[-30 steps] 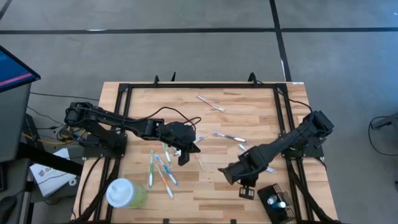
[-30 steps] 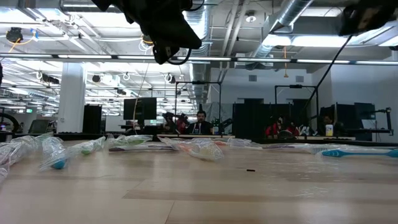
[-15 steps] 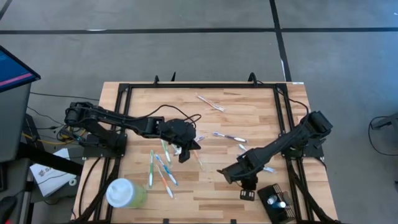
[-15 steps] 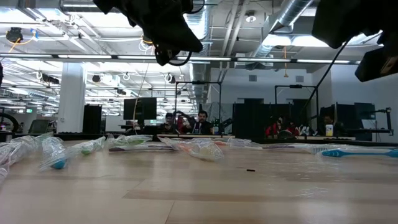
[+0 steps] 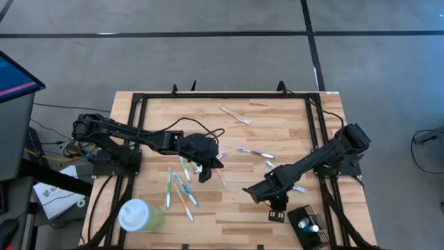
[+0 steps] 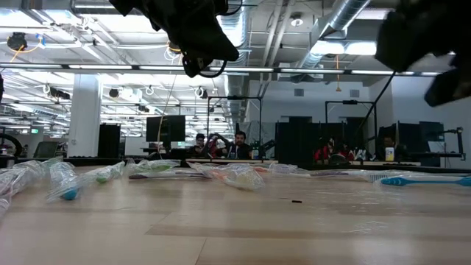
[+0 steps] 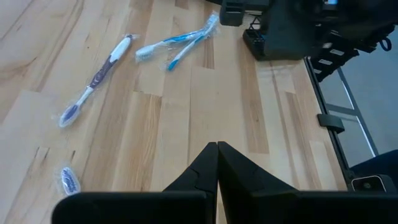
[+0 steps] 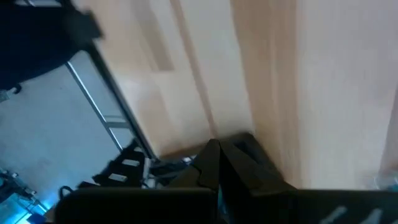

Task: Pick & Place toothbrushing station
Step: Adjust the black organizer on the table

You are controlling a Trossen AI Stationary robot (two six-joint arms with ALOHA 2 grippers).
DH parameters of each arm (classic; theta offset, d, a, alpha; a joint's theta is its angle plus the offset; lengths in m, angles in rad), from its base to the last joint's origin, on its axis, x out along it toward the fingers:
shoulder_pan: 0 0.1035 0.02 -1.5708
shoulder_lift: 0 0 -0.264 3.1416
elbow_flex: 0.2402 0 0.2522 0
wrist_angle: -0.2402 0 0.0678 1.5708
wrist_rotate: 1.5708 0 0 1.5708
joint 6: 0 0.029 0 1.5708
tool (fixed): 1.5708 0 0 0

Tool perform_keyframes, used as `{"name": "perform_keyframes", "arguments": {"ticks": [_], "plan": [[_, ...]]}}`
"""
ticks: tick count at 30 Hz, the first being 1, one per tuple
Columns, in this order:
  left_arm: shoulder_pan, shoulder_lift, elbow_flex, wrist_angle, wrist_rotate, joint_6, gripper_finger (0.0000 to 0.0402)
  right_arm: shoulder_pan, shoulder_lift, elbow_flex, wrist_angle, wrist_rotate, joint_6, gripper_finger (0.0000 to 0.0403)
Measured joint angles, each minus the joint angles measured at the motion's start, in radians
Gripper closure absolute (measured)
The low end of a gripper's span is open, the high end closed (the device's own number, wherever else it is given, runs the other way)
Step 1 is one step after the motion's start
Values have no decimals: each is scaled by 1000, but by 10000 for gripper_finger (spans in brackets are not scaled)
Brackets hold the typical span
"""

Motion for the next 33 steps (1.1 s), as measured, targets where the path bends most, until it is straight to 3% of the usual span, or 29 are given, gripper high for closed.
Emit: {"name": "perform_keyframes", "arguments": {"ticks": [20, 33], "plan": [[0, 0, 0, 0, 0, 0, 401, 54, 0, -44, 13, -38, 35, 403], [0, -4, -1, 3, 0, 1, 401, 76, 69, -44, 4, -66, 35, 403]]}}
